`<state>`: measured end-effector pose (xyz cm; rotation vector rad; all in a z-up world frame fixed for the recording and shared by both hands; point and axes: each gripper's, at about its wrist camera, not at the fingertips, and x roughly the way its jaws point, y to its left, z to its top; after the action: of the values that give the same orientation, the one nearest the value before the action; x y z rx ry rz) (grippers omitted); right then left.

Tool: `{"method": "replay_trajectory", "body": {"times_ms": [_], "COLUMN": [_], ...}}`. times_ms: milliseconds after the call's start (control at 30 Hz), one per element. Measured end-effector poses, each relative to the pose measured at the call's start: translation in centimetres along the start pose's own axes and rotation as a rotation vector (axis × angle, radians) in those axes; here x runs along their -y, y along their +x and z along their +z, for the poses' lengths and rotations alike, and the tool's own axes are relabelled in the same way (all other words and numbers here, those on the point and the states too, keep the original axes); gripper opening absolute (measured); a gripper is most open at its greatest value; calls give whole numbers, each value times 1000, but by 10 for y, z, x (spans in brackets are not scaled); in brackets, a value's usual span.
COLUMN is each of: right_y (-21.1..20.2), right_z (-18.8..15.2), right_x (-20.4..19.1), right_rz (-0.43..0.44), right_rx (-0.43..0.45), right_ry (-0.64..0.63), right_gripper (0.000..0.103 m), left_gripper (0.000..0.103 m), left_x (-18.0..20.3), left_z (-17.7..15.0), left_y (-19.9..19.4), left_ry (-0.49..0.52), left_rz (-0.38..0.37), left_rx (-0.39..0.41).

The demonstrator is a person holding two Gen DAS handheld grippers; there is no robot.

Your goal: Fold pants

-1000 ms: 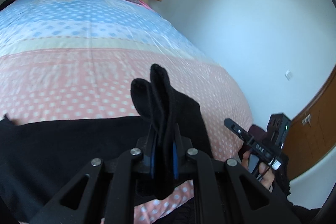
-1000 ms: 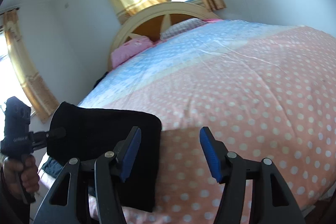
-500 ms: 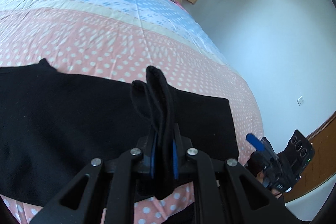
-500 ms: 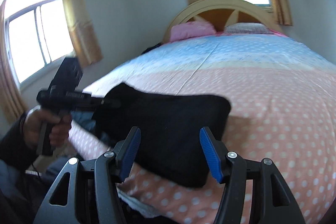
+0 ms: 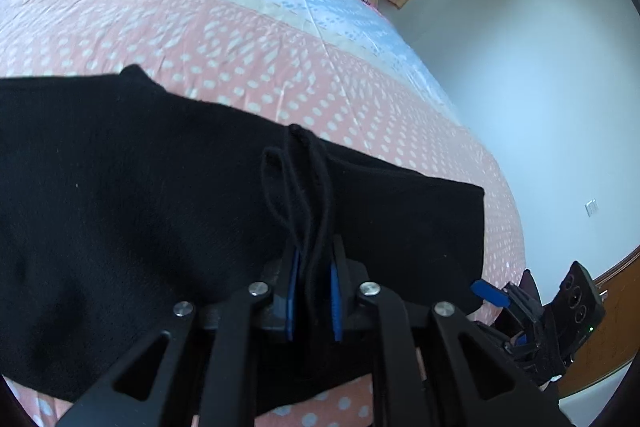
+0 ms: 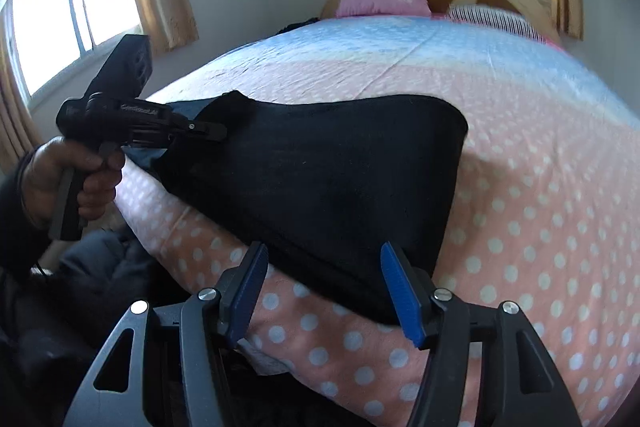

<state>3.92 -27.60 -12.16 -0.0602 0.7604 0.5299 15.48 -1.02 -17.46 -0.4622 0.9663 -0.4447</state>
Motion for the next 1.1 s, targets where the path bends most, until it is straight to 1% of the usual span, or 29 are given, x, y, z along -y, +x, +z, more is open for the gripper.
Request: {"method": "replay_trajectory", "body": {"times_ms": [100, 133, 167, 200, 267, 333, 367, 433, 467, 500, 533, 600, 667, 700, 733, 800, 867, 967, 1033, 1100], "right_y": [-3, -7, -11, -15, -17, -12, -6, 16, 32, 39, 37, 33, 24, 19, 16, 13, 14, 24, 36, 51], "right_z": [1, 4, 8, 14, 25, 36, 42, 49, 49, 48, 49, 52, 54, 57, 60, 67, 73, 84, 88, 87], "right_x": [2, 5, 7, 9, 9, 10, 14, 30, 41, 47, 49, 44, 36, 30, 22, 1, -22, -67, -93, -108], "right_rz": [16, 34, 47, 56, 46, 30, 15, 1, -4, 5, 20, 9, -16, -24, -9, 44, 72, 145, 191, 217], "right_rx": [3, 19, 41, 69, 98, 116, 117, 39, -24, -33, -7, -19, 1, 21, 36, 53, 64, 71, 63, 45], "right_ry": [18, 45, 66, 84, 90, 89, 104, 162, 204, 220, 213, 189, 173, 166, 159, 119, 54, -71, -123, -153], "right_gripper": [61, 61, 61, 61, 65, 66, 66, 67, 67, 67, 67, 67, 67, 67, 67, 67, 67, 67, 67, 67], "left_gripper": [22, 25, 32, 37, 55, 64, 65, 65, 65, 65, 65, 68, 77, 79, 81, 81, 81, 81, 81, 81], "left_x": [0, 1, 1, 3, 3, 3, 2, 1, 2, 3, 3, 2, -1, -5, -11, -27, -52, -95, -124, -148], "left_z": [0, 1, 1, 2, 2, 2, 2, 2, 2, 2, 2, 4, 5, 5, 6, 7, 11, 14, 16, 18], "left_y": [-3, -5, -7, -10, -14, -16, -16, -16, -16, -18, -19, -27, -39, -47, -56, -75, -96, -126, -147, -161], "left_ry": [4, 10, 17, 27, 38, 44, 47, 60, 68, 76, 80, 101, 128, 142, 153, 162, 152, 91, 50, 19], "left_rz": [7, 11, 19, 32, 50, 72, 80, 85, 88, 91, 93, 100, 119, 136, 158, 214, 300, 410, 484, 542], "left_rx": [8, 14, 19, 30, 53, 67, 69, 62, 60, 56, 53, 52, 69, 80, 94, 119, 145, 196, 238, 274]}}
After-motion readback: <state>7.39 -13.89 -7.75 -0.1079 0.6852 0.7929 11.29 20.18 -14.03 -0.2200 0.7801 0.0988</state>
